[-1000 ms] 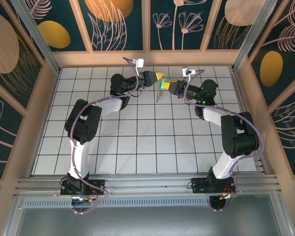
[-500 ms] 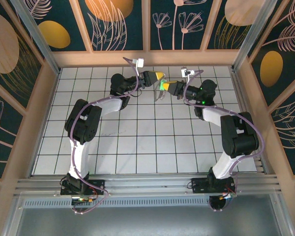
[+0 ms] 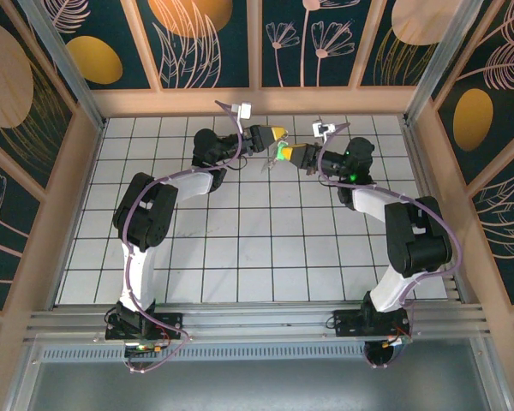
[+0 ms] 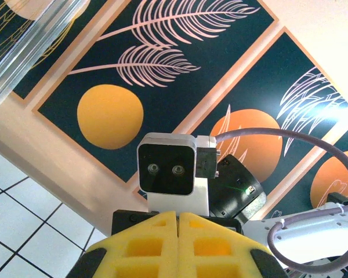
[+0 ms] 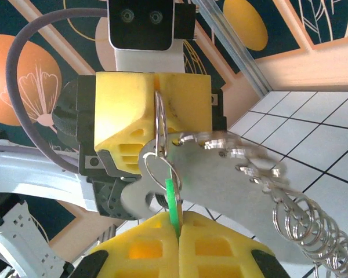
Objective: Put the keys on the keyring
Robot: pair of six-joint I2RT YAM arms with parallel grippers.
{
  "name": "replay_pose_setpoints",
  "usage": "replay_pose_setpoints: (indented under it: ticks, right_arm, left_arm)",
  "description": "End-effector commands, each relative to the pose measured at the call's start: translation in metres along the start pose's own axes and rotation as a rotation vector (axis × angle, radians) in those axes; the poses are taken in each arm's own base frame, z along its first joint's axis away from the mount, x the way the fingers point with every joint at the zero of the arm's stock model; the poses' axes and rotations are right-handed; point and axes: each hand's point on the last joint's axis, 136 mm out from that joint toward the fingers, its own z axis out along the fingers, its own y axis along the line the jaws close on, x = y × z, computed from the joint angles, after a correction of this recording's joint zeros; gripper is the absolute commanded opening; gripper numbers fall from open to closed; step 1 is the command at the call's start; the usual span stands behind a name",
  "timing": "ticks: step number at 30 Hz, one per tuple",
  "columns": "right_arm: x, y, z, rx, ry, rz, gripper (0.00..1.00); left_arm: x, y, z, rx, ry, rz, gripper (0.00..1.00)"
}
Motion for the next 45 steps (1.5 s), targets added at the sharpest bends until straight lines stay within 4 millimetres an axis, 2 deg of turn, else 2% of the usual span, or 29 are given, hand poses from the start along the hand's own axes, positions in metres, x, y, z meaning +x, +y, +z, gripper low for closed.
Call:
replay_pose_setpoints:
  ticks: [1, 6, 16, 17, 20, 23, 30, 31, 34, 39, 45]
  right_arm:
    - [-0.005, 0.005, 0.015, -0.017, 0.014, -0.007, 0.00]
    - [-0.001, 0.004, 0.030, -0.032, 0.042, 0.002, 0.00]
    - [0.016, -0.013, 0.025, 0.023, 0.061, 0.052, 0.00]
    - [0.015, -0.014, 0.024, 0.031, 0.055, 0.054, 0.00]
    - [0.012, -0.011, 0.019, 0.044, 0.040, 0.053, 0.15]
    - [0.010, -0.007, 0.014, 0.068, 0.023, 0.050, 0.22]
    - [0.021, 0.007, -0.010, 0.129, -0.023, 0.044, 0.25]
    - [0.024, 0.008, -0.015, 0.146, -0.032, 0.044, 0.29]
    - [0.028, 0.011, -0.031, 0.205, -0.064, 0.038, 0.31]
    - [0.012, 0.013, -0.054, 0.310, -0.164, 0.027, 0.37]
    - [-0.028, 0.025, -0.063, 0.341, -0.324, 0.026, 0.40]
  left_arm:
    - [-0.024, -0.057, 0.005, 0.105, -0.053, 0.141, 0.00]
    - [-0.022, -0.057, 0.005, 0.105, -0.054, 0.138, 0.00]
    - [-0.023, -0.062, 0.002, 0.118, -0.070, 0.145, 0.00]
    - [-0.023, -0.062, 0.002, 0.117, -0.072, 0.143, 0.00]
    - [-0.022, -0.060, 0.001, 0.112, -0.080, 0.140, 0.00]
    - [-0.022, -0.059, 0.000, 0.107, -0.089, 0.140, 0.00]
    - [-0.021, -0.061, -0.003, 0.100, -0.100, 0.150, 0.00]
    - [-0.020, -0.062, -0.004, 0.100, -0.099, 0.152, 0.00]
    - [-0.019, -0.062, -0.005, 0.095, -0.097, 0.157, 0.00]
    - [-0.015, -0.059, -0.006, 0.086, -0.089, 0.159, 0.00]
    - [-0.012, -0.054, -0.008, 0.077, -0.091, 0.155, 0.00]
